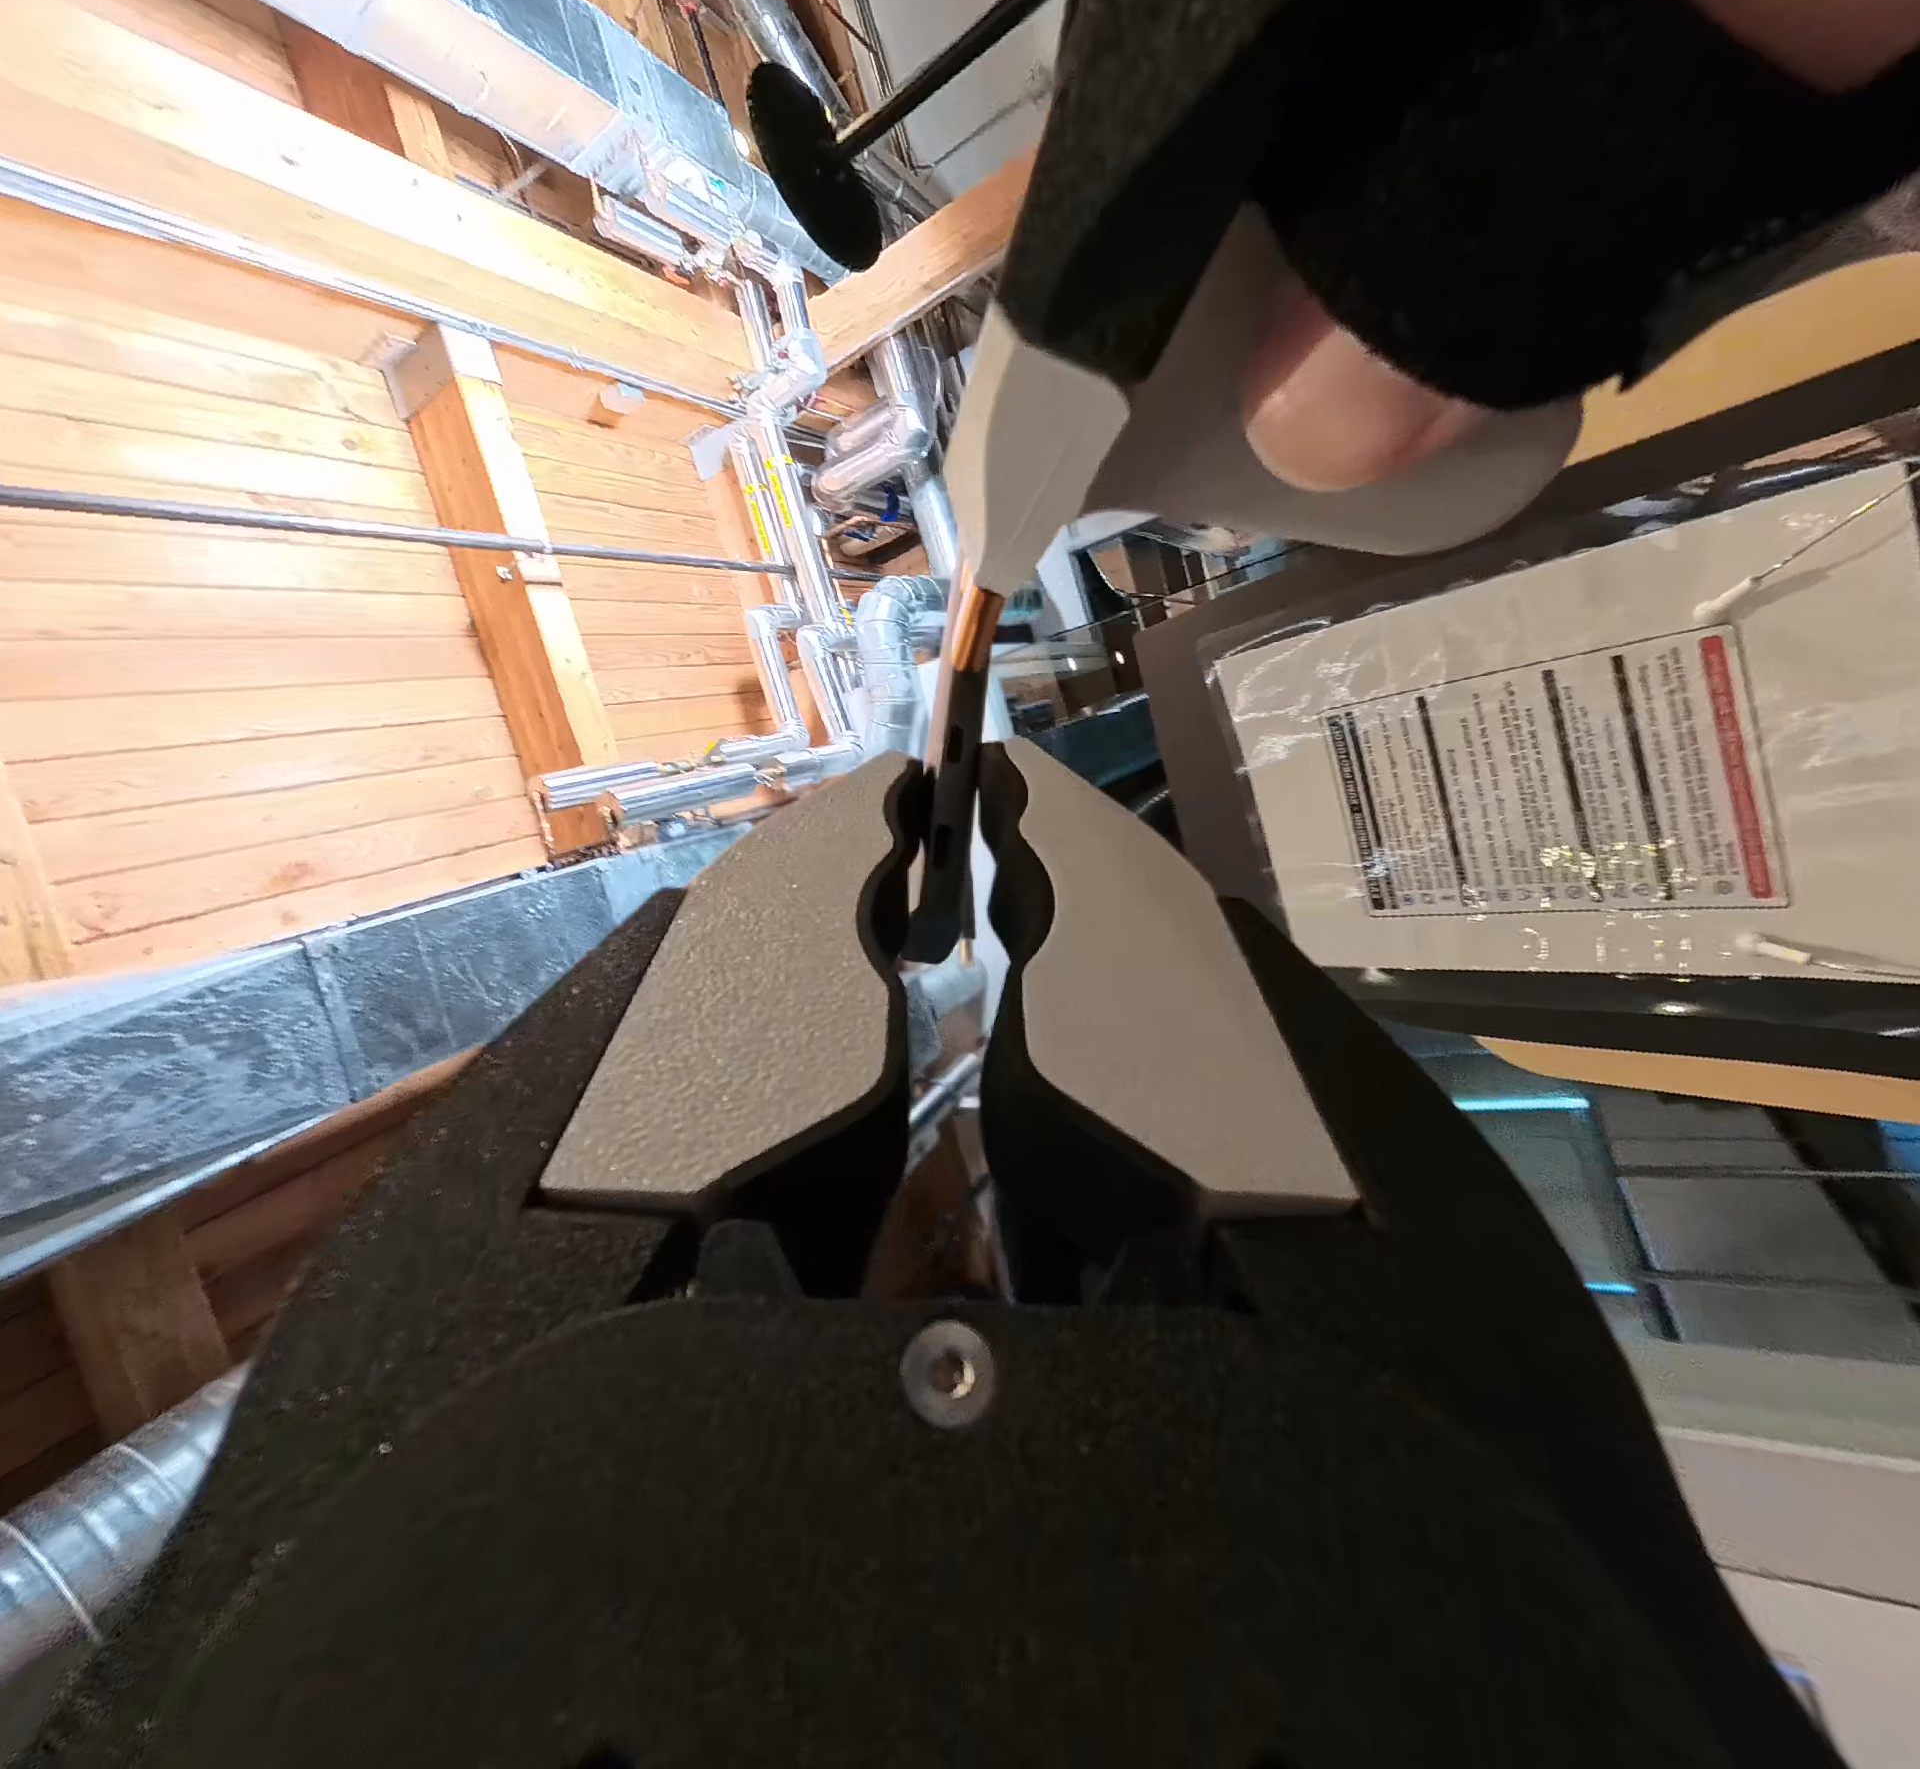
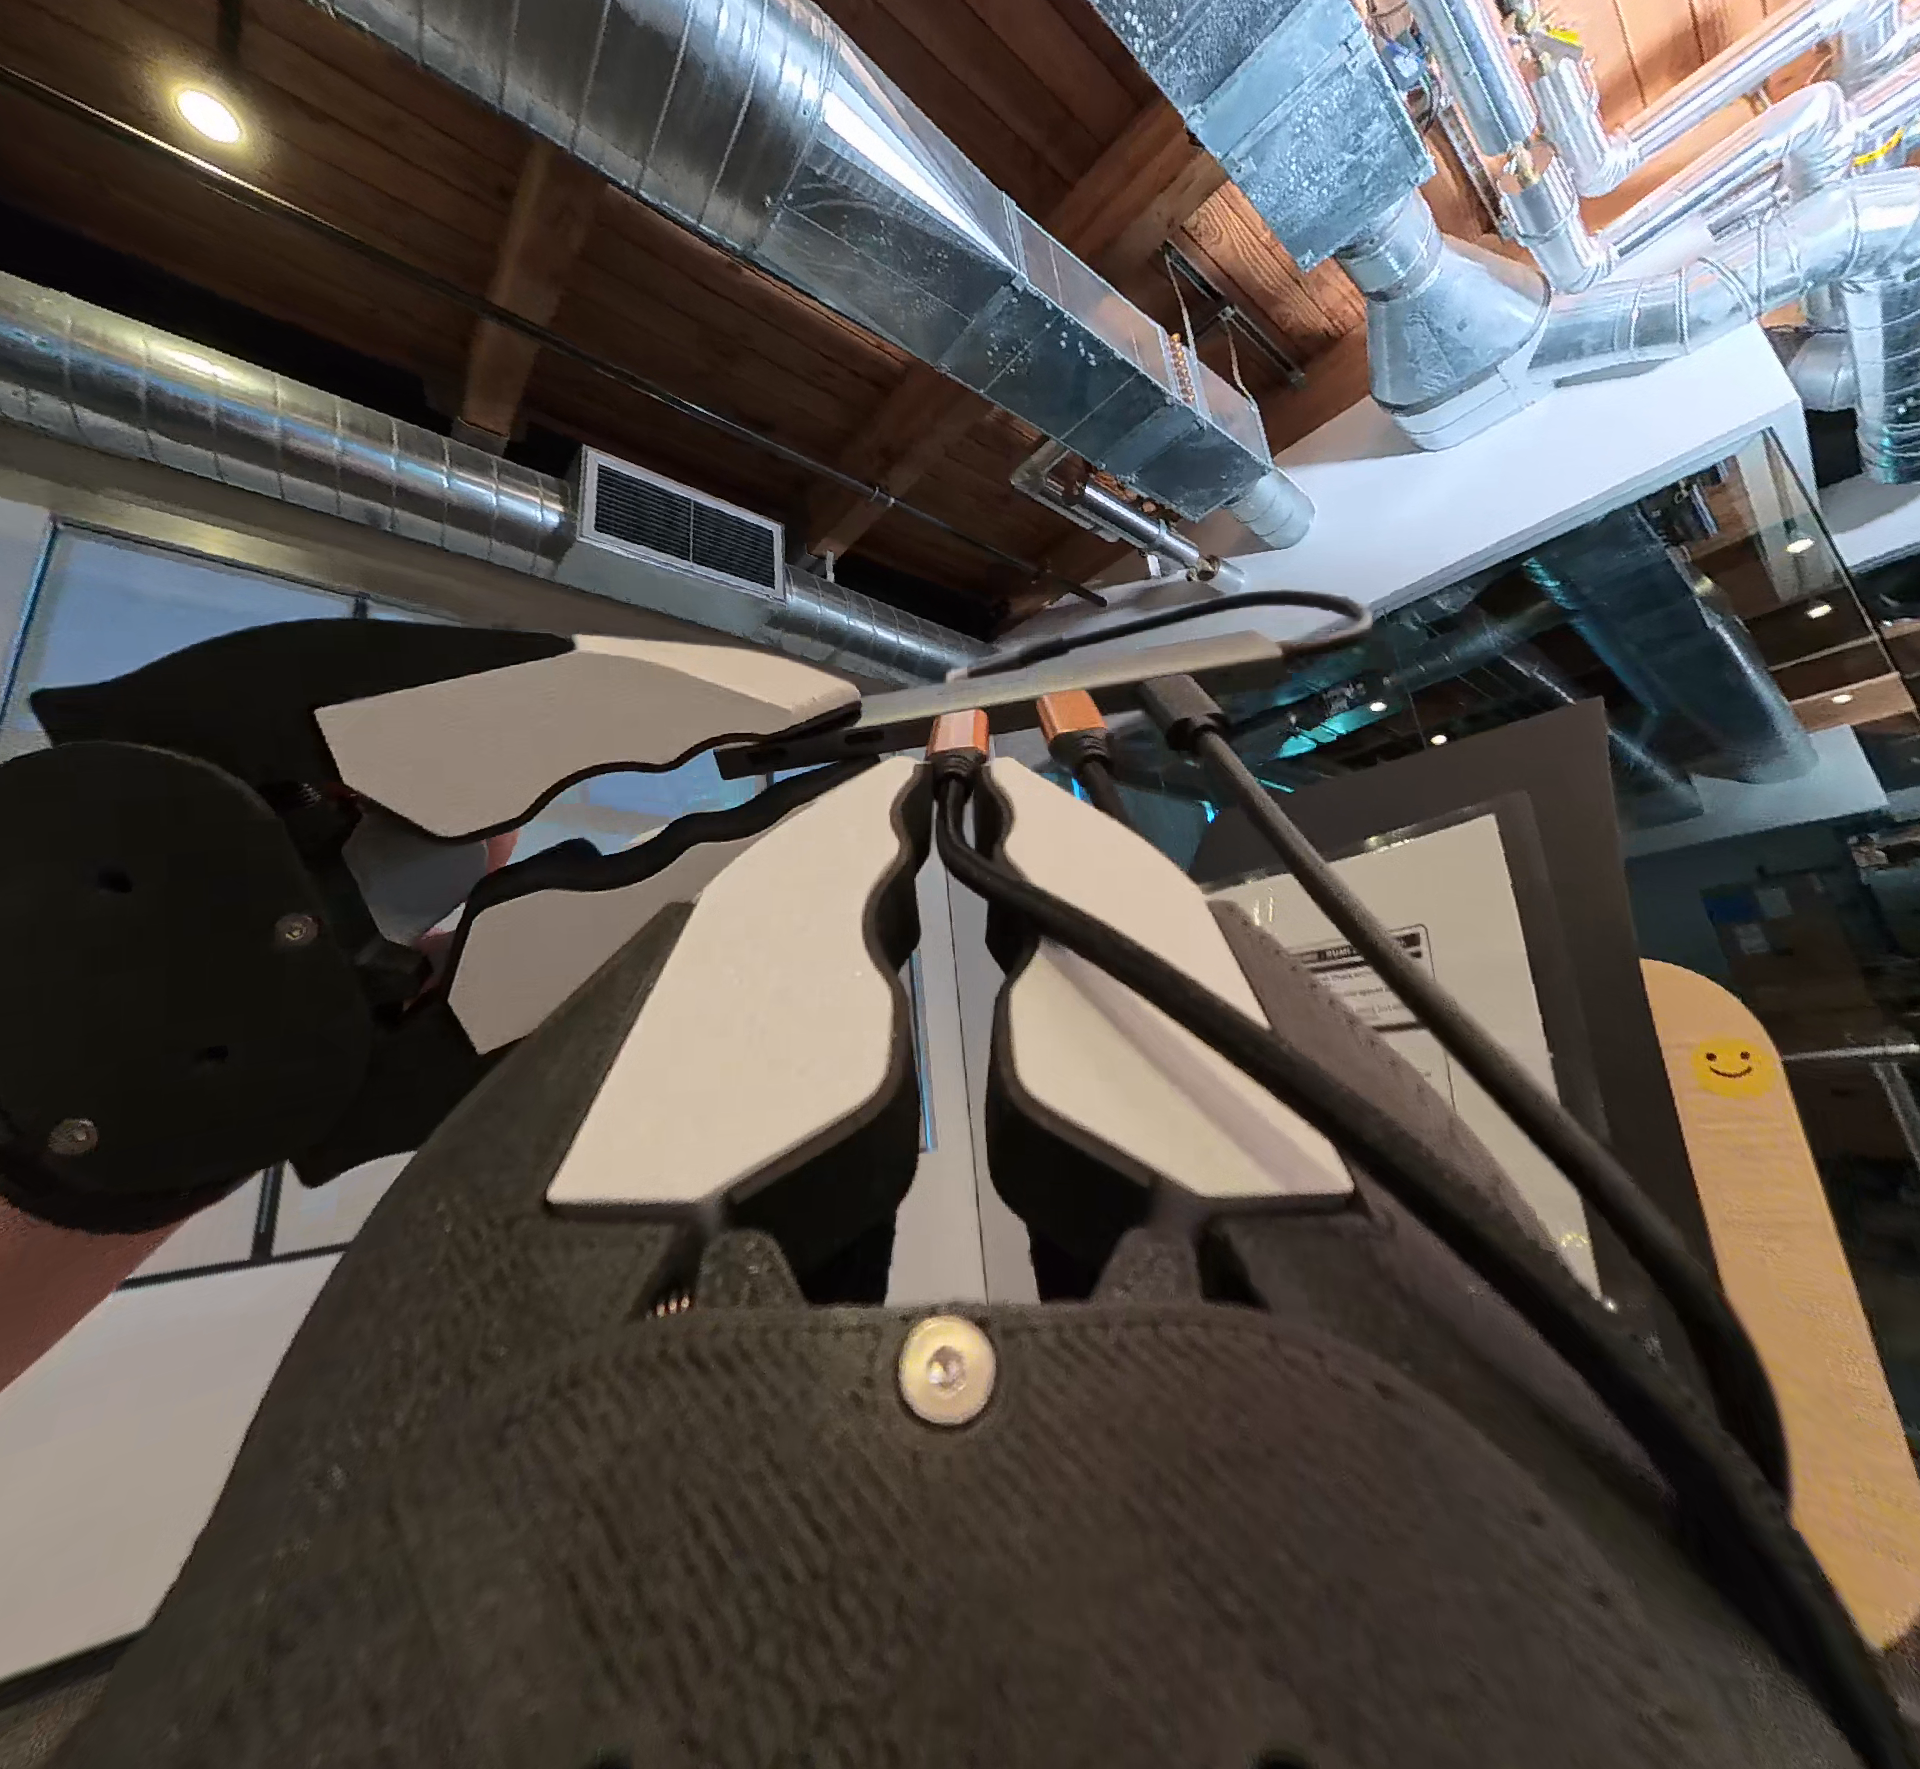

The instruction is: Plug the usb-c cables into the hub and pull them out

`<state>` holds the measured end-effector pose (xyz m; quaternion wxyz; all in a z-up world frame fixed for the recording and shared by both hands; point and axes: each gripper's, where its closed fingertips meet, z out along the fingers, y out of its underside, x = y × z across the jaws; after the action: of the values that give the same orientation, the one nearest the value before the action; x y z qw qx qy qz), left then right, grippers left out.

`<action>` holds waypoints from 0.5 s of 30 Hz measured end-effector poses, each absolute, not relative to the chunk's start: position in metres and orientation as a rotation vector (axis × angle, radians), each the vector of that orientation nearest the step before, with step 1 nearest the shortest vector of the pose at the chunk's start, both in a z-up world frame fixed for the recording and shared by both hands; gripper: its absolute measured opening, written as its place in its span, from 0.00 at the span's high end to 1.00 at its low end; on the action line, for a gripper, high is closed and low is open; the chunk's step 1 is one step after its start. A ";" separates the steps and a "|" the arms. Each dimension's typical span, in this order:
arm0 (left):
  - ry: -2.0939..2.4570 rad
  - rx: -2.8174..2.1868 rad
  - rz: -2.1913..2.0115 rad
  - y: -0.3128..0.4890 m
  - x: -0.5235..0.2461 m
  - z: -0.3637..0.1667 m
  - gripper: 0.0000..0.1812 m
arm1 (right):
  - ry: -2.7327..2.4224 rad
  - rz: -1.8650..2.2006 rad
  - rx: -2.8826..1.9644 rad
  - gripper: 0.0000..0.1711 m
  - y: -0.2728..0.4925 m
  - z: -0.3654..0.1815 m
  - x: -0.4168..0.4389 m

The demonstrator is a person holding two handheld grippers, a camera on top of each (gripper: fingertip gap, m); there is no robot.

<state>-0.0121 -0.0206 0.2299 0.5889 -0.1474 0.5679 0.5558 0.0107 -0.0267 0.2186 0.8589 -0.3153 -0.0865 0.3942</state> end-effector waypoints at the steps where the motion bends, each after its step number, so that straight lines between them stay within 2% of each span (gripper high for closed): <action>1: 1.330 -0.323 1.304 -0.023 -0.010 0.231 0.95 | -0.182 0.831 -0.645 0.96 -0.029 0.220 0.012; 15: 1.359 -0.047 1.450 -0.069 0.026 0.255 0.95 | -0.138 0.915 -0.361 0.96 -0.070 0.238 0.044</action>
<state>0.0261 -0.0687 0.2552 0.5454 -0.0200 0.5731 0.6113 0.0437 -0.0696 0.2380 0.8792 -0.1732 -0.0660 0.4388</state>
